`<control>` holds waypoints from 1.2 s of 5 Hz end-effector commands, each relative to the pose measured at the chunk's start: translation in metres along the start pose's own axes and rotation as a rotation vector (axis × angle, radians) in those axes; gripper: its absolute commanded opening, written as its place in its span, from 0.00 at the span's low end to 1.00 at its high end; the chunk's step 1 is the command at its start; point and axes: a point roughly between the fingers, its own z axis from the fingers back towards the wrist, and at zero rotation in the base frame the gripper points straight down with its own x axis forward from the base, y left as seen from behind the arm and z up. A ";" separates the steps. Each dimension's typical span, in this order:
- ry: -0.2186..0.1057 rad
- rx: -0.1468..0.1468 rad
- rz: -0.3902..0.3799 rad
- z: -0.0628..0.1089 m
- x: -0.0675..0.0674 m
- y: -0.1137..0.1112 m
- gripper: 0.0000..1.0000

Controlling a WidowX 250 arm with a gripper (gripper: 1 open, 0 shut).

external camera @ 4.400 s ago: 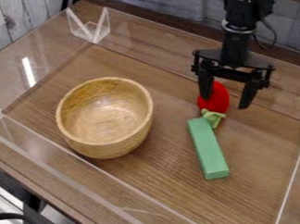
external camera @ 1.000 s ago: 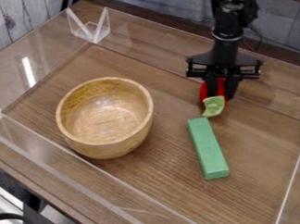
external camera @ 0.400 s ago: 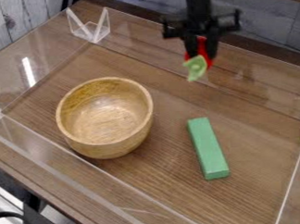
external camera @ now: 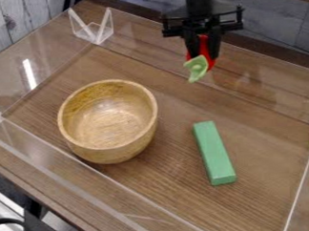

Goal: Move the red fruit to the left

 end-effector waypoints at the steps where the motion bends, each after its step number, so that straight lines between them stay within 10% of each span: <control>1: -0.073 -0.027 -0.036 0.024 0.001 -0.007 0.00; 6: -0.073 -0.008 -0.095 0.013 -0.005 -0.005 0.00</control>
